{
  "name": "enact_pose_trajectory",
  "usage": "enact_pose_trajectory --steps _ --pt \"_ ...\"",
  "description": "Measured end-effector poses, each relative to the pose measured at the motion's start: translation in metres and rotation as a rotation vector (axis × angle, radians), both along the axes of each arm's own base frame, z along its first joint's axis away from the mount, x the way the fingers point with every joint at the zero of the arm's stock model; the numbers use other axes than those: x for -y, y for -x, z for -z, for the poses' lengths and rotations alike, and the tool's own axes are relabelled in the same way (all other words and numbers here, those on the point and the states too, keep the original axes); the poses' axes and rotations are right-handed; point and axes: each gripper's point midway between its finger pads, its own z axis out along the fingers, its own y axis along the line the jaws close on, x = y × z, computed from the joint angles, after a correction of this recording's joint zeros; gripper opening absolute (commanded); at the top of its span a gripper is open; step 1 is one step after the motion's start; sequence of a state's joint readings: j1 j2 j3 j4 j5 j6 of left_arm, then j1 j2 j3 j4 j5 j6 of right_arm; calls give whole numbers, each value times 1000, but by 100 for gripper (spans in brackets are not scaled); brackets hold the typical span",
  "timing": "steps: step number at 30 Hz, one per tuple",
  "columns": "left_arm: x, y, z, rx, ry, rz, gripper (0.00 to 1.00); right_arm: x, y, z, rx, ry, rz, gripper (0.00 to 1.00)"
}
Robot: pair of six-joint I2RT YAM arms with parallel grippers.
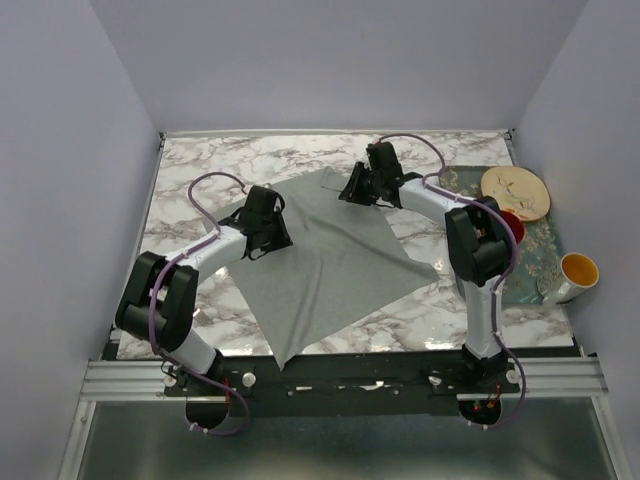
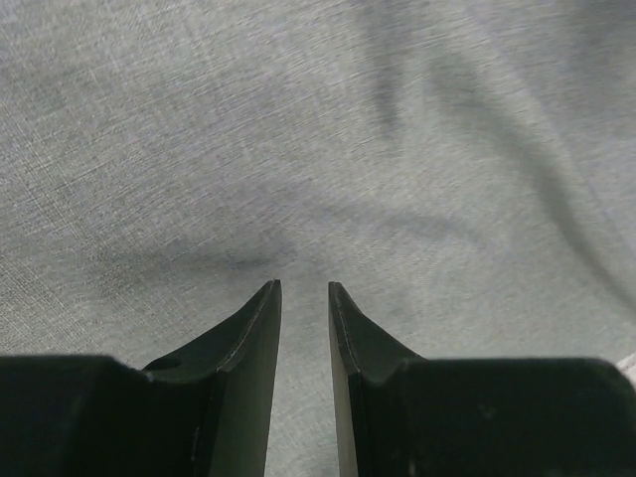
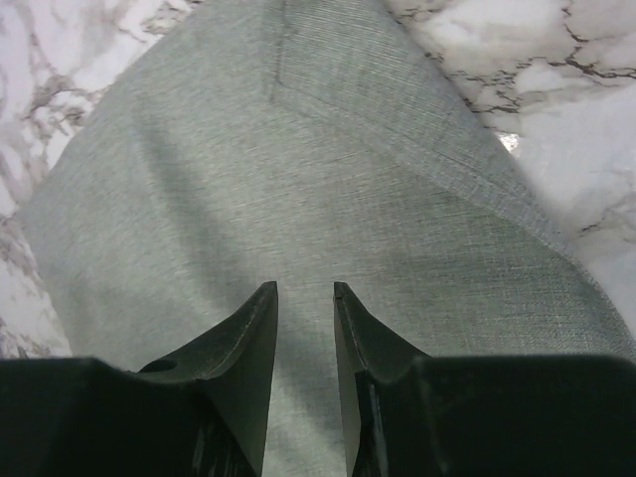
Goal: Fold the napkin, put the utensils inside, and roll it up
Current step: Flatten the napkin out
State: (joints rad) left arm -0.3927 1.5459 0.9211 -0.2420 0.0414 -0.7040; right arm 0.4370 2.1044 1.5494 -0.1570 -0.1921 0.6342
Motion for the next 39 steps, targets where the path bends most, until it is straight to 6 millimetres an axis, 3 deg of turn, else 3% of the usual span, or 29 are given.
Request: enact_pose_trajectory --steps 5,10,22,30,32,34,36,39 --pt "-10 13 26 -43 -38 -20 35 4 -5 25 -40 22 52 36" --pt "-17 20 36 -48 -45 -50 36 4 -21 25 -32 -1 111 36" --pt "-24 28 40 -51 -52 -86 38 9 -44 45 -109 -79 245 38" --pt "-24 26 39 -40 -48 -87 41 17 -66 42 -118 -134 326 40" --pt "-25 26 39 -39 -52 -86 44 23 -82 39 -115 -163 350 41" --pt "-25 26 39 -38 -56 -84 48 35 -110 28 -89 -210 370 44" --pt "-25 25 37 -37 -59 -80 50 62 -136 10 -43 -249 397 49" --pt "-23 12 19 -11 -56 -75 55 97 -154 -16 32 -222 384 55"
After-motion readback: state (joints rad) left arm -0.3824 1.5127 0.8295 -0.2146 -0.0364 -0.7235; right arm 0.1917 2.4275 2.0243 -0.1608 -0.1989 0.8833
